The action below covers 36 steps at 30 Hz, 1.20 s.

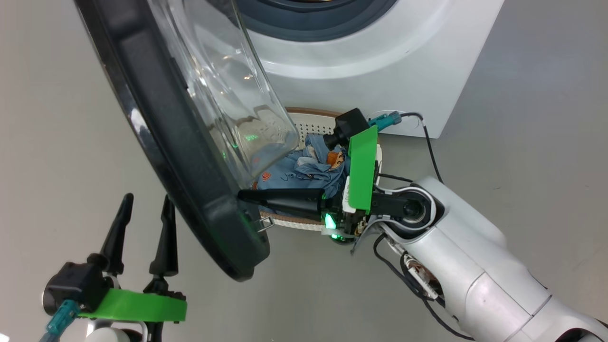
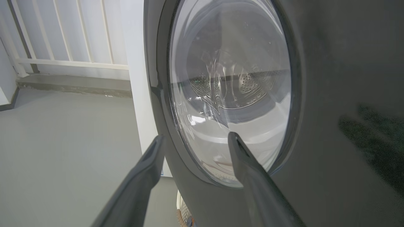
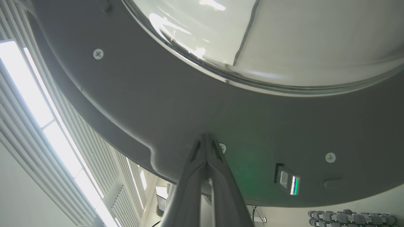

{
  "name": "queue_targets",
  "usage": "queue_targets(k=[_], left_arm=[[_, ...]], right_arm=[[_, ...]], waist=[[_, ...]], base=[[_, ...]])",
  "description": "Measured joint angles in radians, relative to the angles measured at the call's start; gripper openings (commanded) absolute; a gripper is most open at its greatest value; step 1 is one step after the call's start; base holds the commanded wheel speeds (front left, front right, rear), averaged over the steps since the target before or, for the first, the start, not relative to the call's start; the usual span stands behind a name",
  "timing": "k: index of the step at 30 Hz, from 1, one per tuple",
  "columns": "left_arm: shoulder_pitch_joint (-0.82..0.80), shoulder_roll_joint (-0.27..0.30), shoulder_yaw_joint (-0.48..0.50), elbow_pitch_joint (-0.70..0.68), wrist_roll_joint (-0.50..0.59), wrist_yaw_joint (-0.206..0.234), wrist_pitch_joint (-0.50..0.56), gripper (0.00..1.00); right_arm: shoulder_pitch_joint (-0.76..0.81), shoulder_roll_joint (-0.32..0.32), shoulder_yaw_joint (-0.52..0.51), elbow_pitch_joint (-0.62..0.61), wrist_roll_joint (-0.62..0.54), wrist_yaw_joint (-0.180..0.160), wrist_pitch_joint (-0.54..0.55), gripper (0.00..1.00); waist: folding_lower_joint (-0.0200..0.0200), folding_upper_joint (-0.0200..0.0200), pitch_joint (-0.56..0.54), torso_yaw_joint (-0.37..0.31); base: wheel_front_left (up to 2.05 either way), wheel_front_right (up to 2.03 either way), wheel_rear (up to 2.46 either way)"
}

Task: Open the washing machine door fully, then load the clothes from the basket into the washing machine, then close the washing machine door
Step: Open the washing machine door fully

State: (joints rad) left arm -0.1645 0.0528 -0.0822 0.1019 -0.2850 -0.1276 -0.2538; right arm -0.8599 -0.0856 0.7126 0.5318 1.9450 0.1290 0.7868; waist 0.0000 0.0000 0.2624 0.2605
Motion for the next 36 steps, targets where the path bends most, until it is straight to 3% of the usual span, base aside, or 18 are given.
queue_targets(k=[6,17,30,36], left_arm=[[0.0,-0.001,0.01,0.0,0.002,0.0,0.0,1.0],[0.038,0.0,0.051,0.001,0.013,0.0,0.0,1.0],[0.12,0.014,0.143,0.0,0.04,0.0,0.0,1.0],[0.201,0.011,0.203,-0.019,0.054,0.0,0.0,1.0]], right_arm=[[-0.002,0.0,0.051,0.001,0.052,0.0,-0.046,0.0],[0.015,-0.02,0.048,-0.04,0.114,0.0,-0.113,0.0],[0.202,-0.069,-0.013,-0.159,0.17,0.0,-0.186,0.0],[0.372,-0.084,-0.08,-0.252,0.173,0.0,-0.256,0.0]], waist=[[0.0,0.0,-0.004,0.002],[0.0,0.0,-0.036,-0.034],[0.0,0.0,-0.119,-0.109],[0.0,0.0,-0.184,-0.176]], base=[[0.0,0.0,0.0],[0.0,0.0,0.0],[0.0,0.0,0.0],[0.0,0.0,0.0]])
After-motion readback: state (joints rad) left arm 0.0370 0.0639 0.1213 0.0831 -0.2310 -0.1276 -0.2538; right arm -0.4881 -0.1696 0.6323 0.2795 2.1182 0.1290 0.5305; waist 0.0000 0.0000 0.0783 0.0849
